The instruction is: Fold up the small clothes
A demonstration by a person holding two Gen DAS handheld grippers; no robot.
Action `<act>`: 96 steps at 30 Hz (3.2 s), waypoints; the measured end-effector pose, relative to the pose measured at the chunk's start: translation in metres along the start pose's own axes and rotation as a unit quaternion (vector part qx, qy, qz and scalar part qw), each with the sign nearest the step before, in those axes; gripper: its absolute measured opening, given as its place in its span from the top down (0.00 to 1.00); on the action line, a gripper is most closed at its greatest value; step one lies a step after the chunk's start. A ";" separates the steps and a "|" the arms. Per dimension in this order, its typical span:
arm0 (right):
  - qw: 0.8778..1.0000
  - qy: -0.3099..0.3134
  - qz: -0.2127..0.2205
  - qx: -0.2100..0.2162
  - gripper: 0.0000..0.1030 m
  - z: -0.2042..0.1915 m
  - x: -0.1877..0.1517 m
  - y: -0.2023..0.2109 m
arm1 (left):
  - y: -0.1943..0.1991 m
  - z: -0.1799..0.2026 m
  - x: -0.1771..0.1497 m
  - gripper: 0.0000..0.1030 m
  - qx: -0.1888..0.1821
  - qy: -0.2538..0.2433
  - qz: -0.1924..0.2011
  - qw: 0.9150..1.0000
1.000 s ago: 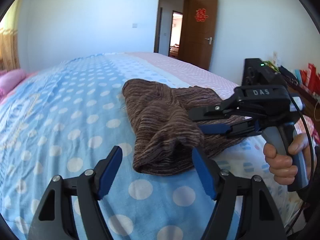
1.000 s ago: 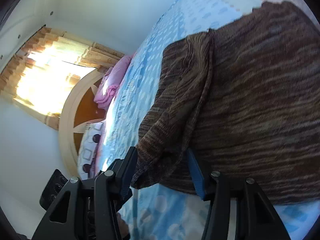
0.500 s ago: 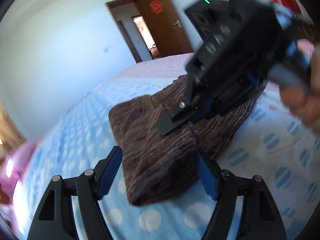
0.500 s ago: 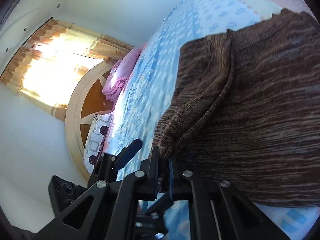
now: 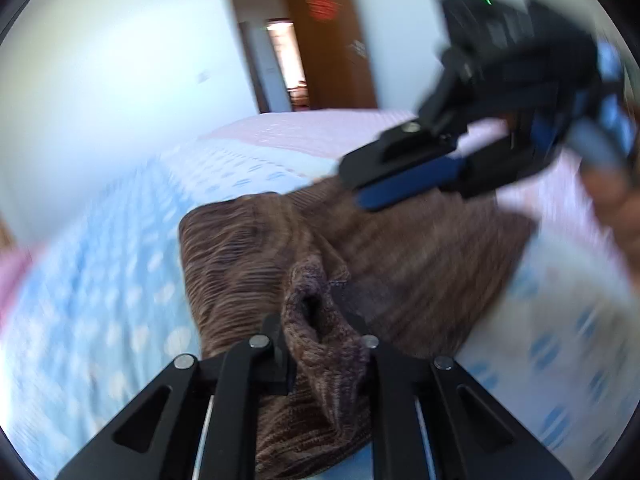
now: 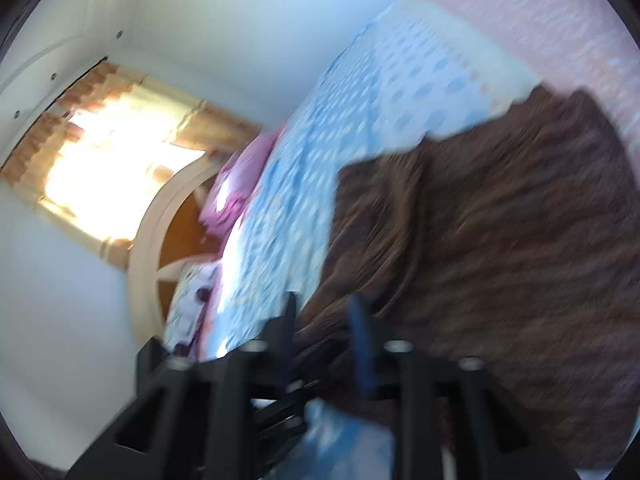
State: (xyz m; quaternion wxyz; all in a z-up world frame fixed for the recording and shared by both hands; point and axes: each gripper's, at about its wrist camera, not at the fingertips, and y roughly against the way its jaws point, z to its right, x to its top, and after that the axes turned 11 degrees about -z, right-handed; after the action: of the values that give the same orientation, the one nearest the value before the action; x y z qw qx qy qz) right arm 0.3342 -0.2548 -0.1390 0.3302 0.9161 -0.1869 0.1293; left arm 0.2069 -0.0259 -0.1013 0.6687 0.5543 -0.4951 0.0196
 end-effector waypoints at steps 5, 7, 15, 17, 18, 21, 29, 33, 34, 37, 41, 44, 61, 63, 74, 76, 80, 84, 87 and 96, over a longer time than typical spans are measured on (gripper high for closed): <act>0.999 -0.007 -0.018 -0.044 0.41 0.018 0.042 -0.033 | 0.019 -0.037 -0.011 0.87 -0.094 0.132 0.051 0.985; 0.998 -0.006 -0.030 -0.049 0.41 0.022 0.049 -0.049 | 0.024 -0.034 -0.016 0.87 -0.089 0.135 0.062 0.985; 0.997 0.006 -0.045 -0.070 0.78 0.016 0.063 -0.089 | 0.019 -0.012 -0.007 0.87 -0.095 0.123 0.064 0.986; 0.996 0.010 -0.038 -0.075 0.94 0.017 0.065 -0.088 | 0.014 -0.015 -0.001 0.87 -0.095 0.126 0.059 0.986; 0.996 0.021 -0.032 -0.081 0.94 0.015 0.065 -0.087 | 0.013 -0.015 0.000 0.87 -0.093 0.126 0.057 0.986; 0.992 0.063 -0.011 -0.107 0.94 0.001 0.064 -0.073 | 0.012 -0.006 0.004 0.87 -0.078 0.115 0.053 0.989; 0.982 0.110 -0.002 -0.153 0.94 0.005 0.077 -0.013 | 0.002 0.030 0.031 0.87 -0.108 0.084 0.060 0.989; 0.976 0.124 -0.007 -0.180 0.94 0.019 0.080 0.011 | -0.003 0.051 0.050 0.87 -0.125 0.067 0.067 0.988; 0.974 0.128 -0.007 -0.186 0.94 0.021 0.082 0.017 | -0.004 0.056 0.055 0.87 -0.132 0.065 0.068 0.987; 0.969 0.141 -0.006 -0.205 0.94 0.029 0.086 0.033 | -0.012 0.073 0.066 0.87 -0.144 0.054 0.069 0.986; 0.955 0.172 -0.004 -0.241 0.94 0.036 0.088 0.050 | -0.025 0.096 0.076 0.87 -0.159 0.040 0.067 0.984; 0.954 0.168 -0.015 -0.247 0.94 0.050 0.086 0.050 | -0.035 0.114 0.079 0.87 -0.162 0.027 0.058 0.985; 0.968 0.102 0.038 -0.225 0.90 0.092 0.047 0.075 | -0.044 0.114 0.066 0.38 -0.116 0.060 -0.019 0.991; 0.963 0.113 0.061 -0.235 0.90 0.077 0.026 0.094 | -0.030 0.106 0.057 0.29 -0.109 0.068 -0.015 0.992; 0.963 0.168 0.042 -0.206 0.90 0.016 -0.030 0.092 | -0.004 0.080 0.054 0.14 0.001 0.099 -0.009 0.995; 0.966 0.165 0.032 -0.199 0.90 0.017 -0.033 0.084 | -0.012 0.078 0.052 0.14 0.035 0.098 -0.030 0.994; 0.966 0.149 -0.002 -0.210 0.90 0.034 -0.047 0.066 | -0.024 0.068 0.044 0.16 0.075 0.120 -0.067 0.988; 0.969 0.130 -0.027 -0.207 0.90 0.061 -0.072 0.053 | -0.032 0.056 0.031 0.16 0.082 0.147 -0.091 0.981; 0.968 0.141 -0.012 -0.207 0.90 0.062 -0.079 0.055 | -0.037 0.051 0.022 0.13 0.070 0.163 -0.102 0.979; 0.962 0.159 -0.001 -0.222 0.89 0.060 -0.082 0.053 | -0.011 0.009 0.016 0.12 -0.025 0.250 -0.086 0.964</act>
State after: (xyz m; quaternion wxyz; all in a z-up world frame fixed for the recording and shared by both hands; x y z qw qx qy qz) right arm 0.2442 -0.3109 -0.1840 0.5511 0.7873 -0.1553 0.2287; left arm 0.2152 -0.0450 -0.0995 0.7840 0.5554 -0.2630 0.0880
